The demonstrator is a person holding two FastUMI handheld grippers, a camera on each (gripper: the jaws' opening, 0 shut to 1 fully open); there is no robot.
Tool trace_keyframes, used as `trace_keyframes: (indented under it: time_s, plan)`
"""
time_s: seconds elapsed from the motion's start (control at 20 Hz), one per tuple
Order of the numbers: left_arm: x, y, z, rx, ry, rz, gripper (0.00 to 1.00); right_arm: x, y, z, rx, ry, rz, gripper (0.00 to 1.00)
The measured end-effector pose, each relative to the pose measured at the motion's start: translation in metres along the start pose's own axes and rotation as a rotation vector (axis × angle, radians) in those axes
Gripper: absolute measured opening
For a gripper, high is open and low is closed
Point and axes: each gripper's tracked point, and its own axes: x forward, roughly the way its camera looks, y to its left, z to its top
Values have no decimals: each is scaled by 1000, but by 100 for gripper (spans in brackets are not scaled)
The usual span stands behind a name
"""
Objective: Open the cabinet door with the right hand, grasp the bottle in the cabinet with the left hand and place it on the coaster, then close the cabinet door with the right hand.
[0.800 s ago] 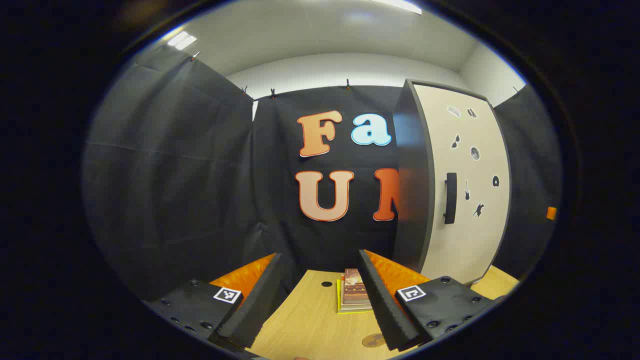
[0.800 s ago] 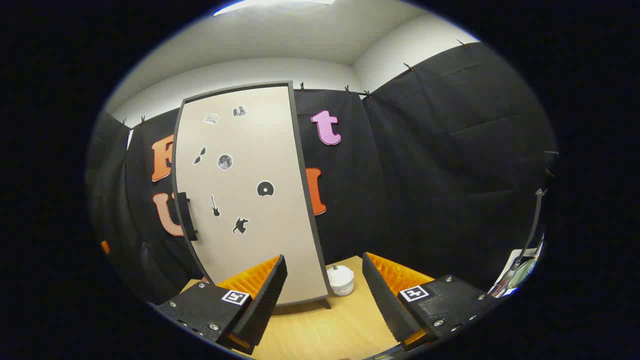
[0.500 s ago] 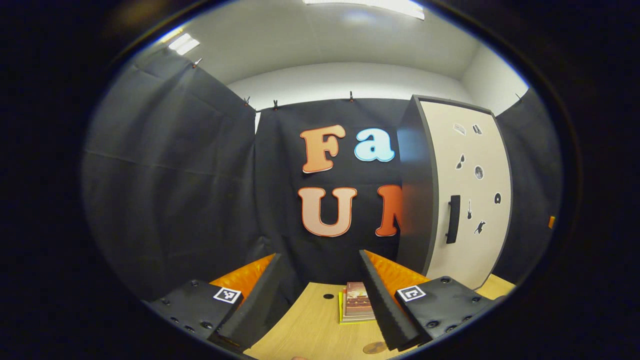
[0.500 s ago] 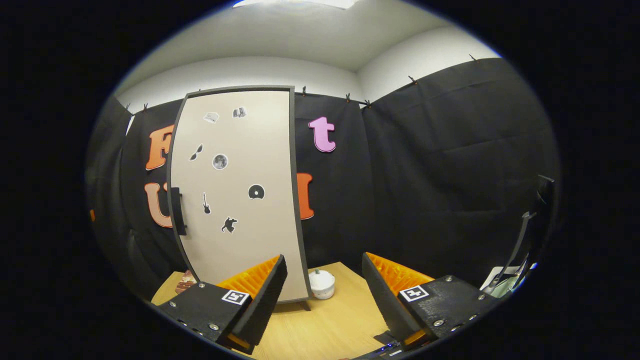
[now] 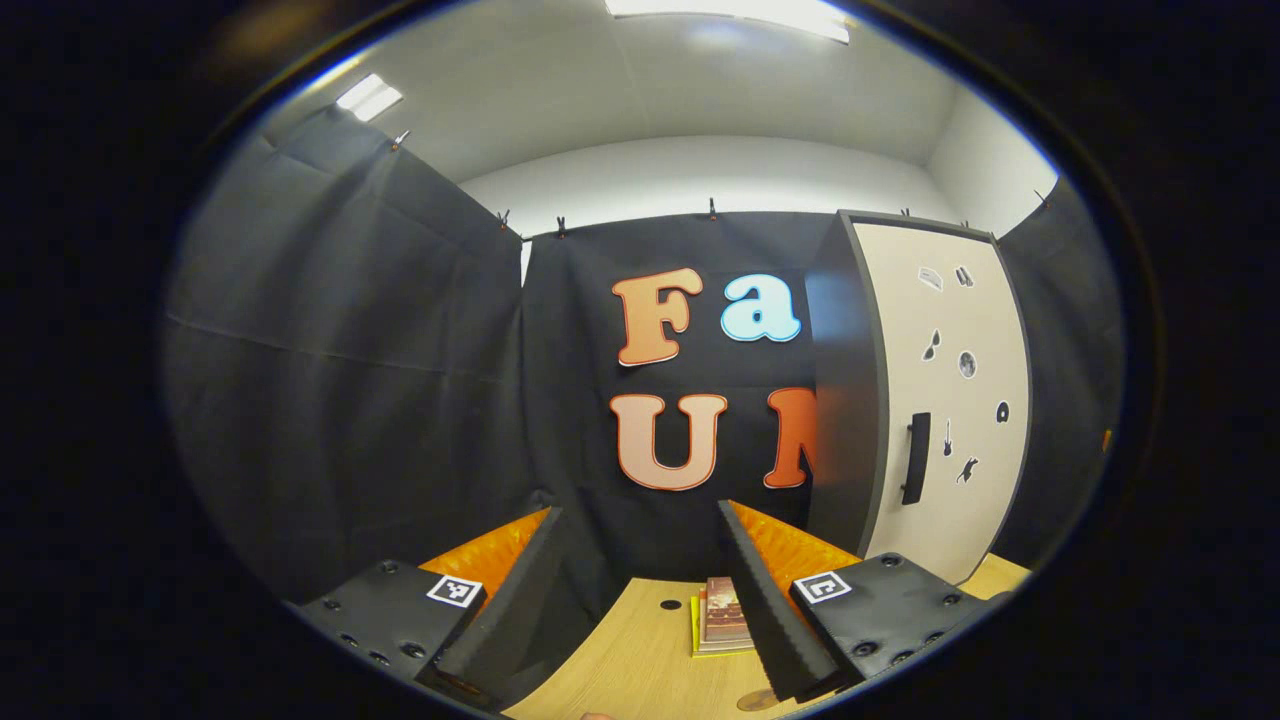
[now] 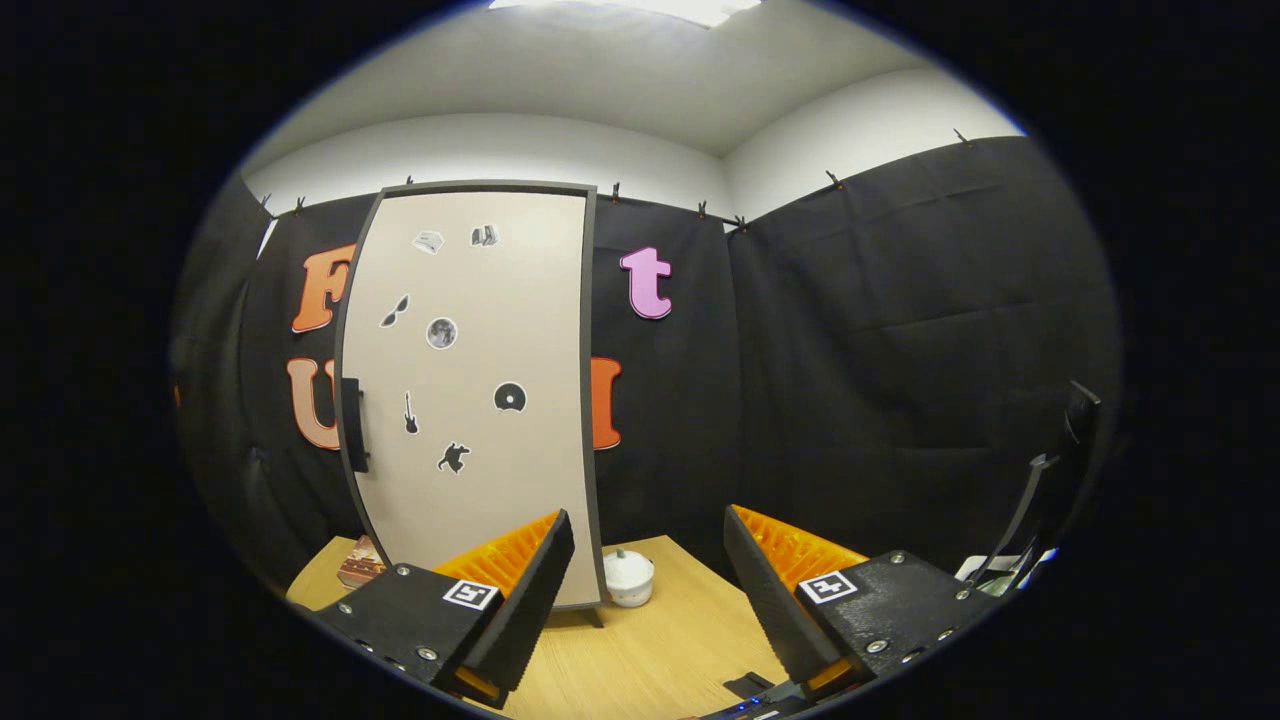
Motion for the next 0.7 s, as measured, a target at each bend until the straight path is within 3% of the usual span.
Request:
trace_keyframes:
  time_s: [0.25,0.7]
  plan:
    - [-3,5,0,-13,1,5,97,5,13,4,-29,-7,9,94]
    - [-11,25,-8,7,15,37,97,31,109,2,-24,12,178,93]
